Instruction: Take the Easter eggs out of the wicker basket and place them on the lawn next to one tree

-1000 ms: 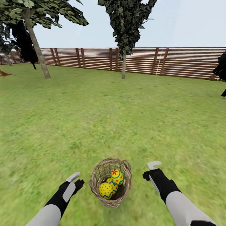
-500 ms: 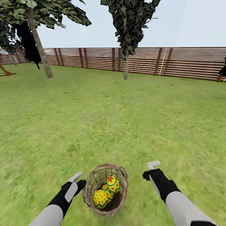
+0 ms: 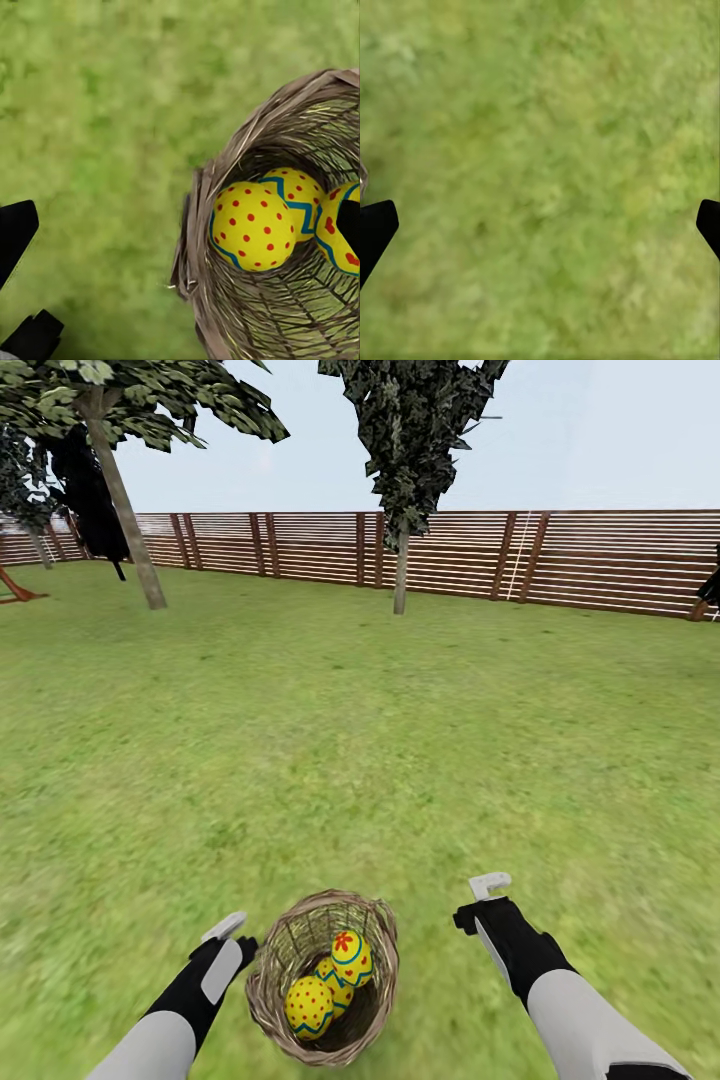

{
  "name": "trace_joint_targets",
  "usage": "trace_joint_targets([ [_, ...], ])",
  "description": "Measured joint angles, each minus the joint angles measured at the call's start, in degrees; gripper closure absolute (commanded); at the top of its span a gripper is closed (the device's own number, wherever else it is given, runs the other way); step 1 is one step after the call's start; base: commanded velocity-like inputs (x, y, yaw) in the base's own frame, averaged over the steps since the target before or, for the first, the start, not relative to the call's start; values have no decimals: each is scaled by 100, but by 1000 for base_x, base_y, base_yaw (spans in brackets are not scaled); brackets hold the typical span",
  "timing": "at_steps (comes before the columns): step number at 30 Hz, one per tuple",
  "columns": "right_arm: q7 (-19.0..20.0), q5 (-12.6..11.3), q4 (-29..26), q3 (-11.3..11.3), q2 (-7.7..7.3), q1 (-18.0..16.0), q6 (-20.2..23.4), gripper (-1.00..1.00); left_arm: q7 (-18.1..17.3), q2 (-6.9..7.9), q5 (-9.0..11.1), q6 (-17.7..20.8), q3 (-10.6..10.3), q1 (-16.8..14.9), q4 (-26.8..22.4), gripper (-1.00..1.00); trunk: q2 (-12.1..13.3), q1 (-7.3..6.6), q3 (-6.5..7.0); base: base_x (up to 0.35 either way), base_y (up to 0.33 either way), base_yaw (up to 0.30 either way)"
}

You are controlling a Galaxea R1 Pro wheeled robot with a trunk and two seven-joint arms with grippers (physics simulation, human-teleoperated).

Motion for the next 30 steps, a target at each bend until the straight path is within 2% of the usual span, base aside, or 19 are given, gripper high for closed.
trace_joint_targets([
  [3, 0, 0, 0, 0, -4, 0, 0, -100, 16, 2, 5, -12, -2, 0, 2, -100, 0, 0, 0, 0, 0, 0],
  [8, 67, -4, 0, -12, -29, 0, -7, -100, -12, -17, 14, -15, 1, 0, 22, -100, -199, 109, -89, 0, 0, 0],
  [10, 299, -9, -5, -19, -33, 0, -14, -100, -18, -21, 15, -20, 1, 0, 33, -100, -279, 153, -125, 0, 0, 0],
  [12, 1020, -47, -40, -178, -62, 0, -16, -100, -27, -18, 15, -23, 1, 0, 39, -100, -359, 197, -161, 0, 0, 0],
  [14, 2072, -33, -175, -668, -146, 0, -12, -100, -91, -21, 17, -24, 1, 0, 45, -100, -440, 241, -197, 0, 0, 0],
  [15, 2240, -33, -201, -753, -167, 1, -11, -100, -112, -24, 16, -25, 1, 0, 46, -100, -480, 263, -215, 0, 0, 0],
  [17, 2836, -27, -286, -1002, -280, 1, -11, -100, -258, -29, 16, -20, 1, 0, 57, -100, -560, 307, -251, 0, 0, 0],
  [18, 3032, -29, -304, -1053, -334, 1, -10, -100, -321, -30, 14, -19, 1, 0, 62, -100, -600, 329, -269, 0, 0, 0],
  [20, 3728, -40, -327, -1143, -514, 2, -10, -100, -431, -31, 13, -18, 2, 0, 75, -100, -680, 373, -305, 0, 0, 0],
  [21, 3847, -41, -329, -1166, -540, 2, -10, -100, -437, -32, 12, -18, 2, 0, 77, -100, -720, 395, -323, 0, 0, 0],
  [22, 4156, -40, -332, -1271, -604, 2, -11, -100, -448, -32, 11, -17, 2, 0, 80, -100, -761, 417, -341, 0, 0, 0],
  [24, 4485, -30, -334, -1537, -660, 2, -12, -100, -457, -38, 10, -17, 2, 0, 82, -100, -841, 461, -376, 0, 0, 0],
  [26, 4591, -24, -334, -1690, -675, 3, -13, -100, -461, -40, 9, -17, 2, 0, 84, -100, -921, 505, -412, 0, 0, 0],
  [30, 4647, -21, -335, -1784, -685, 3, -15, -100, -465, -41, 9, -25, 2, 0, 92, -100, -1081, 593, -484, 0, 0, 0],
])
